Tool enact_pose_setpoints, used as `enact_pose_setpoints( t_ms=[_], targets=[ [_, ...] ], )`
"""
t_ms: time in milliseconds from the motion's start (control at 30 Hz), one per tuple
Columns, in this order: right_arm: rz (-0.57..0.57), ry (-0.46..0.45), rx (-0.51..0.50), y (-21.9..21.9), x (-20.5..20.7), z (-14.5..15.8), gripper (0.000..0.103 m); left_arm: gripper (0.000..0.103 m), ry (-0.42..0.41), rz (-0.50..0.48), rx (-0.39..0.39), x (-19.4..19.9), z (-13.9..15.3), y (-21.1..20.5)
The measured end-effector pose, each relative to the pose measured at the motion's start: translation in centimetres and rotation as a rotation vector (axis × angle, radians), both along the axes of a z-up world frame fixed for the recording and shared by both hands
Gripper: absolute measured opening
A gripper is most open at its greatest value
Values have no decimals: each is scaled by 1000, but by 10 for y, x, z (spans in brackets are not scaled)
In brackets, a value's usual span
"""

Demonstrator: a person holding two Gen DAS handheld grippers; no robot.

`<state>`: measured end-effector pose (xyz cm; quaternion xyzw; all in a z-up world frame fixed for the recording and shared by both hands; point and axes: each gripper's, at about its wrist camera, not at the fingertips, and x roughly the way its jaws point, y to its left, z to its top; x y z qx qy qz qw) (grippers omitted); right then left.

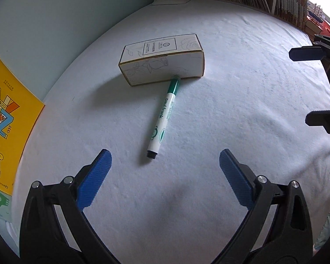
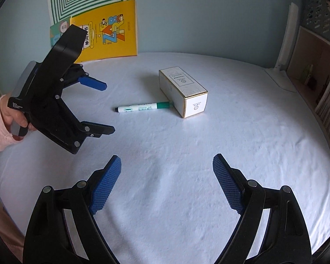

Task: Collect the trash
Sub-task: 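Grasp the green marker with the left tool while the right tool grasps the white box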

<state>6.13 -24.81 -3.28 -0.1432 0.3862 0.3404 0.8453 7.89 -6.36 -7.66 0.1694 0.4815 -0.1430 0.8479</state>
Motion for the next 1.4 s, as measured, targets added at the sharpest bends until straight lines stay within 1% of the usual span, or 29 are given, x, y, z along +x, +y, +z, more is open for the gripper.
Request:
enact_pose_setpoints(
  t_ms=[233, 367, 500, 567, 633, 733, 833, 933, 1000, 1033, 1067, 1133, 1167, 1267, 1300, 1333, 1400],
  targets=[
    [10, 21, -13, 13, 37, -9, 85, 96, 22, 2, -36, 21, -11, 2],
    [29, 9, -23, 21, 53, -11, 85, 95, 29, -4, -38, 27, -16, 1],
    [42, 15, -29, 29, 69, -17, 85, 93, 33, -5, -51, 32, -17, 1],
    [53, 11, -47, 36, 77, -21, 85, 91, 34, -5, -53, 36, -18, 1],
    [59, 3, -58, 41, 83, -23, 85, 87, 38, -9, -54, 39, -19, 1],
    [64, -4, -71, 49, 95, -26, 85, 87, 39, -6, -60, 43, -20, 2],
    [64, 1, -62, 55, 104, -26, 85, 86, 44, -8, -73, 46, -20, 6],
    [68, -5, -59, 59, 108, -27, 83, 79, 52, -16, -92, 47, -17, 4],
    [67, 9, -46, 61, 110, -29, 75, 77, 53, -21, -93, 48, -16, 6],
    [67, 19, -39, 61, 111, -30, 72, 73, 54, -25, -97, 48, -15, 6],
    [68, 27, -34, 62, 112, -31, 67, 69, 60, -32, -110, 48, -15, 6],
    [62, 27, -43, 62, 112, -33, 56, 55, 77, -45, -144, 48, -13, 6],
    [63, 33, -35, 62, 113, -33, 54, 51, 74, -51, -147, 46, -13, 5],
    [53, 34, -30, 59, 108, -32, 50, 33, 70, -73, -149, 41, -10, 2],
    [50, 32, -30, 58, 107, -32, 50, 18, 68, -75, -146, 40, -9, 1],
    [45, 30, -29, 54, 104, -30, 50, 12, 73, -78, -149, 39, -9, 1],
    [29, 27, -27, 47, 98, -28, 50, 11, 78, -70, -154, 37, -8, 2]
  ],
)
